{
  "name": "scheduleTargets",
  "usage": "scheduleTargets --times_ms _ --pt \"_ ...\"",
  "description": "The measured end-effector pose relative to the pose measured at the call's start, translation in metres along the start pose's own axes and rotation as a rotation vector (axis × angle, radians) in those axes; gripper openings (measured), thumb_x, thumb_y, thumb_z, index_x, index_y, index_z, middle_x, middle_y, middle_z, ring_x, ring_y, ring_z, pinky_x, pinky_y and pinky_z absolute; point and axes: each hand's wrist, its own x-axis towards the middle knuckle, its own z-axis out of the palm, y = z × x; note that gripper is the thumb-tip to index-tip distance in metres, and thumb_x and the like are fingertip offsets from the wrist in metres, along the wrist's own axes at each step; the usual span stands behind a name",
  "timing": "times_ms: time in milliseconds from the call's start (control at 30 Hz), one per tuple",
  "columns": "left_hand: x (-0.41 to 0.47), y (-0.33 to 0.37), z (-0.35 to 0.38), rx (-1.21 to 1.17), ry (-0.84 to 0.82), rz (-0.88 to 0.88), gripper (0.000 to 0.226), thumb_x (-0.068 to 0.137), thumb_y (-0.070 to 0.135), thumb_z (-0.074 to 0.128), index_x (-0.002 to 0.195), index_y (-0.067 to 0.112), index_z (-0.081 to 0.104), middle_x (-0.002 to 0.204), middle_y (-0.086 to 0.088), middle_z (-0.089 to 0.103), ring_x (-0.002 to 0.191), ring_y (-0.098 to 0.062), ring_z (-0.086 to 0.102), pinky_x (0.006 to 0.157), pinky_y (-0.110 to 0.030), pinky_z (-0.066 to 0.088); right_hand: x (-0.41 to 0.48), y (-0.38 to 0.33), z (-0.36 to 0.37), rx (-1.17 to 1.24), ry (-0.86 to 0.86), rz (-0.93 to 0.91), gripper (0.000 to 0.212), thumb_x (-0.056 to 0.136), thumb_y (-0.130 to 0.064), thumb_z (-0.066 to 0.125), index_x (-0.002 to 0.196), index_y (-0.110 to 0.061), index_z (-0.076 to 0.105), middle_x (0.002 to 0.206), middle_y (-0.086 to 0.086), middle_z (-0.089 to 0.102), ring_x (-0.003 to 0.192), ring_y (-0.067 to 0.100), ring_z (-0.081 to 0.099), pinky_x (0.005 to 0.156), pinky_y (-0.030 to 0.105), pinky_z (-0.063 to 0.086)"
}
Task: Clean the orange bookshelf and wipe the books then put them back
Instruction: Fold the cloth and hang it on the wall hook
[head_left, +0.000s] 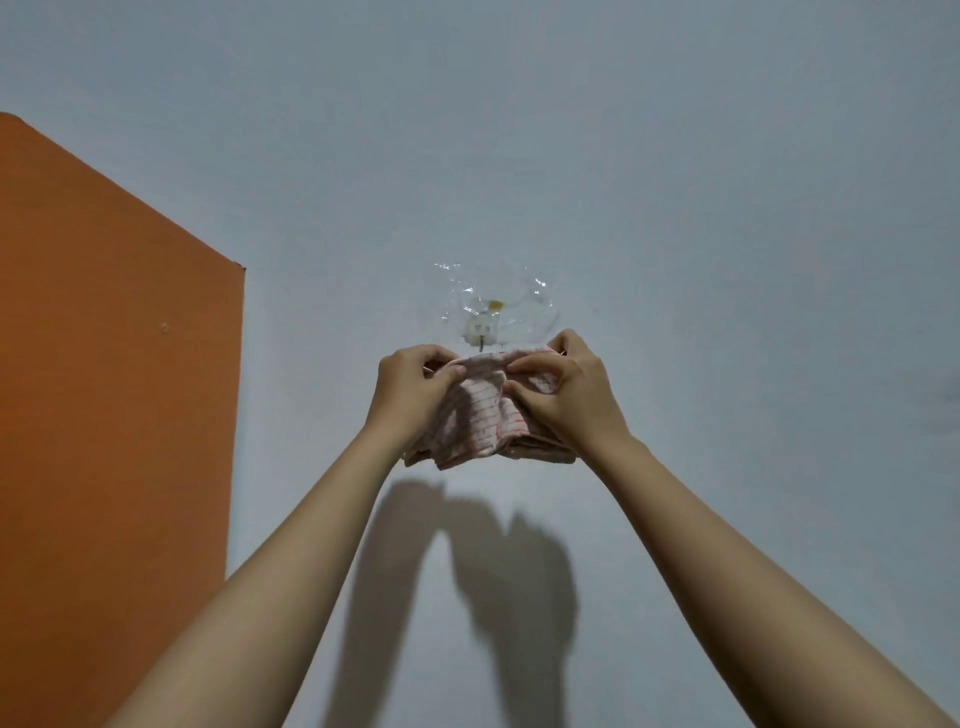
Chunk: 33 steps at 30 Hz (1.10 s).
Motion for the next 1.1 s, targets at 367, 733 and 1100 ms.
scheduleTargets --times_ms 367,733,1100 --pt "0.080 -0.040 0.015 0.083 0.112 0.108 0.011 0.083 0.017 0.066 0.091 0.012 0.072 0.092 -0.003 0.071 0.086 -0.013 0.060 0.073 -0.019 0.039 0.064 0.035 0.063 0.098 0.006 0.062 0.017 0.075 -0.033 0.076 0.087 -0.021 0.074 0.084 0.003 0.046 0.077 0.017 0.055 0.077 0.026 0.046" --pt "0.073 -0.055 0.032 0.379 0.343 0.395 0.021 0.076 0.013 0.064 0.094 0.023 0.068 0.101 0.001 0.057 0.099 -0.017 0.043 0.078 -0.021 0.021 0.065 0.042 0.071 0.135 -0.006 -0.049 0.021 0.080 -0.016 0.072 0.068 0.001 0.067 0.089 0.006 0.057 0.086 0.015 0.052 0.071 0.008 0.040" --pt "0.062 -0.051 0.034 0.013 0.095 0.335 0.020 0.087 0.006 0.054 0.096 0.011 0.071 0.096 0.001 0.066 0.094 -0.015 0.060 0.083 -0.022 0.047 0.066 0.032 0.068 0.246 -0.109 0.079 0.013 0.084 -0.017 0.067 0.094 -0.013 0.073 0.091 0.000 0.065 0.087 0.016 0.064 0.081 0.024 0.051"
